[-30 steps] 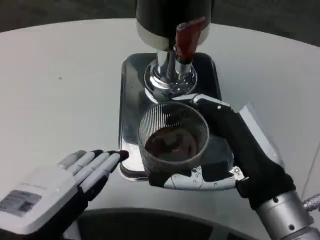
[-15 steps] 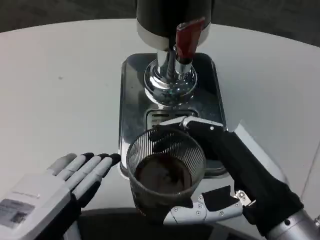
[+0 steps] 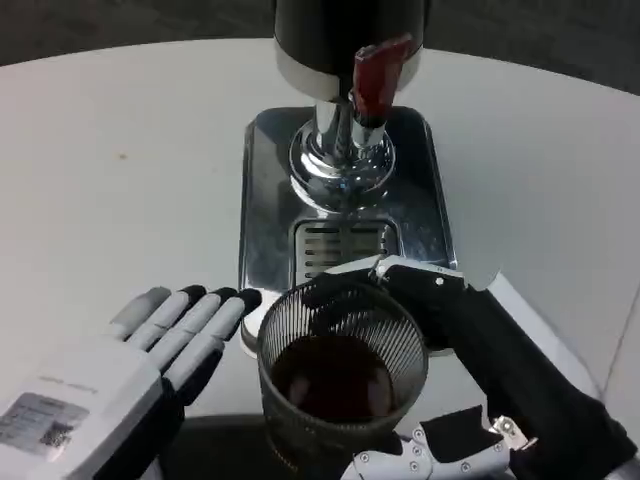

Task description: Grasp the cup under the faucet to collect the drink, then remove the cup.

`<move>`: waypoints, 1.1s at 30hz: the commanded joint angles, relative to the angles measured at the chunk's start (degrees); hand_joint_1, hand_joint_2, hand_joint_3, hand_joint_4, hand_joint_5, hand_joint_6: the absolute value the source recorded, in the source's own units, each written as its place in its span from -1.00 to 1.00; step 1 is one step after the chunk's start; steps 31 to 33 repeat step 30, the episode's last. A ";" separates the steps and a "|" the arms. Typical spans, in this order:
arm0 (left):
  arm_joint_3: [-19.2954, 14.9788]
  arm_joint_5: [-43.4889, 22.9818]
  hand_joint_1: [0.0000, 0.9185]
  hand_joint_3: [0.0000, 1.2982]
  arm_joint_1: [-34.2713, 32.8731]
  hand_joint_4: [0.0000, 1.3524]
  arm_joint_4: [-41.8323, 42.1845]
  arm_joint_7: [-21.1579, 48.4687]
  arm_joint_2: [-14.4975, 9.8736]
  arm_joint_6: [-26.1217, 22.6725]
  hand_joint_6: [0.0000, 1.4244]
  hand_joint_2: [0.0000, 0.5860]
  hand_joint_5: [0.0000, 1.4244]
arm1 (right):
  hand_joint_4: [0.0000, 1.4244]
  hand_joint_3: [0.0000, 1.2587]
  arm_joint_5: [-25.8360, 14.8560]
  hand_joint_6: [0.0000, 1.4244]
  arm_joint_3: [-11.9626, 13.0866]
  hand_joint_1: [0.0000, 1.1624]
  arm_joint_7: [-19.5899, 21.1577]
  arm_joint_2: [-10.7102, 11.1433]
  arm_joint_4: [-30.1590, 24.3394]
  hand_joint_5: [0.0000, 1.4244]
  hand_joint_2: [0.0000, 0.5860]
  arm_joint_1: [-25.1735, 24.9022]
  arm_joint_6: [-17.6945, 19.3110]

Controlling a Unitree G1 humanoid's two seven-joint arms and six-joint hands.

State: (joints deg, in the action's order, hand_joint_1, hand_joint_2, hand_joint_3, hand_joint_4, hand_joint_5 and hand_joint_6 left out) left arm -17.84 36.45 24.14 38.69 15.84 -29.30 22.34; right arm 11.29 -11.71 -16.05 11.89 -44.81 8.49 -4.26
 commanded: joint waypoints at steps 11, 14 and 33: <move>1.22 1.04 -1.00 -1.00 -1.92 -1.00 0.75 0.33 -0.33 -0.14 -1.00 -1.00 -1.00 | 0.30 0.15 -2.81 0.96 1.12 0.87 0.65 -0.20 -3.75 0.39 -0.46 2.65 1.85; 1.41 0.93 -1.00 -1.00 -2.25 -1.00 0.83 0.22 -0.31 0.03 -1.00 -1.00 -1.00 | 0.30 0.15 -2.57 0.96 1.19 0.87 0.52 0.07 -4.30 0.39 -0.45 2.75 2.18; 2.26 0.60 -1.00 -1.00 -4.40 -1.00 -0.12 0.84 -0.62 -1.11 -1.00 -1.00 -1.00 | 0.30 0.15 -2.73 0.96 1.14 0.87 0.02 0.85 -5.57 0.40 -0.44 2.08 1.45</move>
